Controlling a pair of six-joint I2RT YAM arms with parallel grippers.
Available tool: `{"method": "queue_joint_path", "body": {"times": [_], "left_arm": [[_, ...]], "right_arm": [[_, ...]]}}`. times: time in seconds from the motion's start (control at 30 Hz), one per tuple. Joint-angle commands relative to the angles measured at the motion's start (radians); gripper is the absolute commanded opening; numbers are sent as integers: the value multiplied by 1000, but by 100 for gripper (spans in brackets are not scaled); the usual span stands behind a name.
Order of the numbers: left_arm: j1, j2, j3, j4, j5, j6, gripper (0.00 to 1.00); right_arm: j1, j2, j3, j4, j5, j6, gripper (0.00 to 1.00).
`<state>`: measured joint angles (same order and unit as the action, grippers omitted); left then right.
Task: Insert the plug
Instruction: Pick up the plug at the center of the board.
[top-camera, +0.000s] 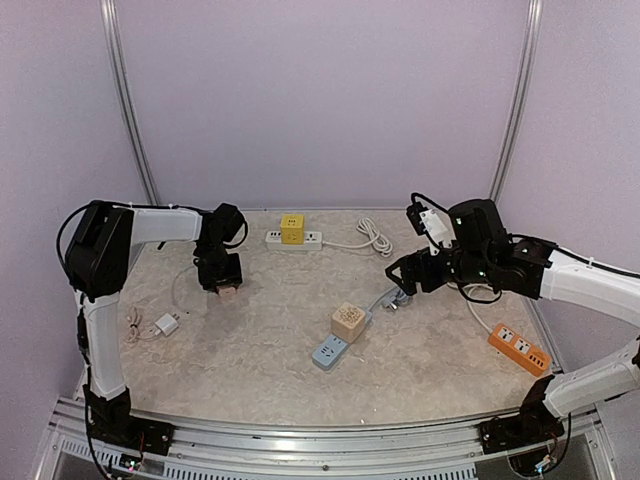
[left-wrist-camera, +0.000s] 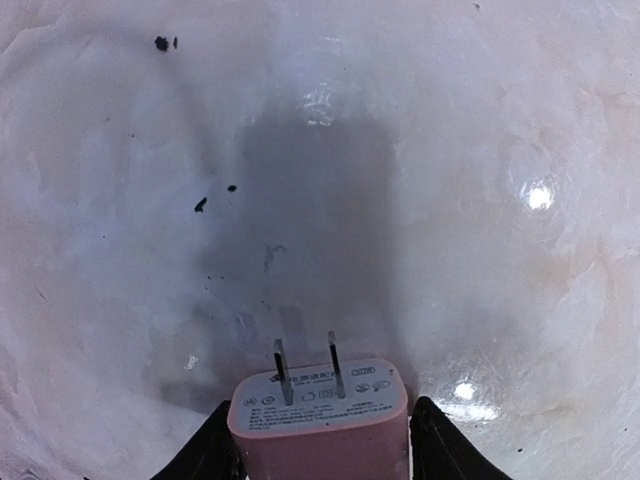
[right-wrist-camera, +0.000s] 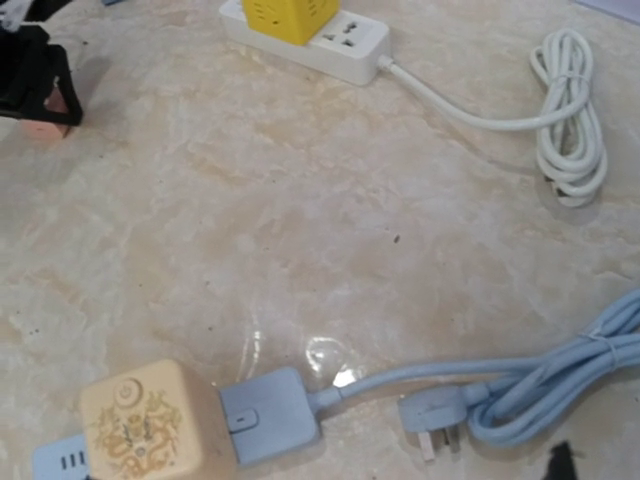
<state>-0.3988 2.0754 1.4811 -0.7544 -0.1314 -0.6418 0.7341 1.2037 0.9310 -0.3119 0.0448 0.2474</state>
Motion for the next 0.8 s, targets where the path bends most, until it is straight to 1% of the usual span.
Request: {"method": "queue_joint_path", "body": {"times": [0.0, 0.07, 0.1, 0.2, 0.27, 0.33, 0.47, 0.63, 0.77], "left_arm": [[-14, 25, 30, -7, -4, 8, 50], [-15, 26, 34, -6, 0, 10, 44], [-18, 24, 34, -3, 2, 10, 42], [-18, 10, 28, 8, 12, 5, 34], [-21, -5, 20, 24, 30, -4, 33], [-24, -31, 9, 44, 51, -16, 29], [-41, -111, -18, 96, 105, -44, 29], [-94, -216, -37, 167, 125, -69, 29], [-144, -309, -59, 259, 171, -107, 29]], "right_arm": [[-2, -20, -14, 40, -41, -6, 91], [1, -20, -17, 55, -43, -7, 90], [5, -19, -19, 63, -43, -8, 90], [16, -14, -21, 85, -83, -10, 89], [27, -11, -23, 105, -94, -9, 89], [39, -5, -23, 131, -105, -3, 89], [63, 8, -24, 184, -131, 1, 88], [83, 15, -39, 262, -140, 2, 88], [100, -3, -79, 354, -152, 13, 87]]}}
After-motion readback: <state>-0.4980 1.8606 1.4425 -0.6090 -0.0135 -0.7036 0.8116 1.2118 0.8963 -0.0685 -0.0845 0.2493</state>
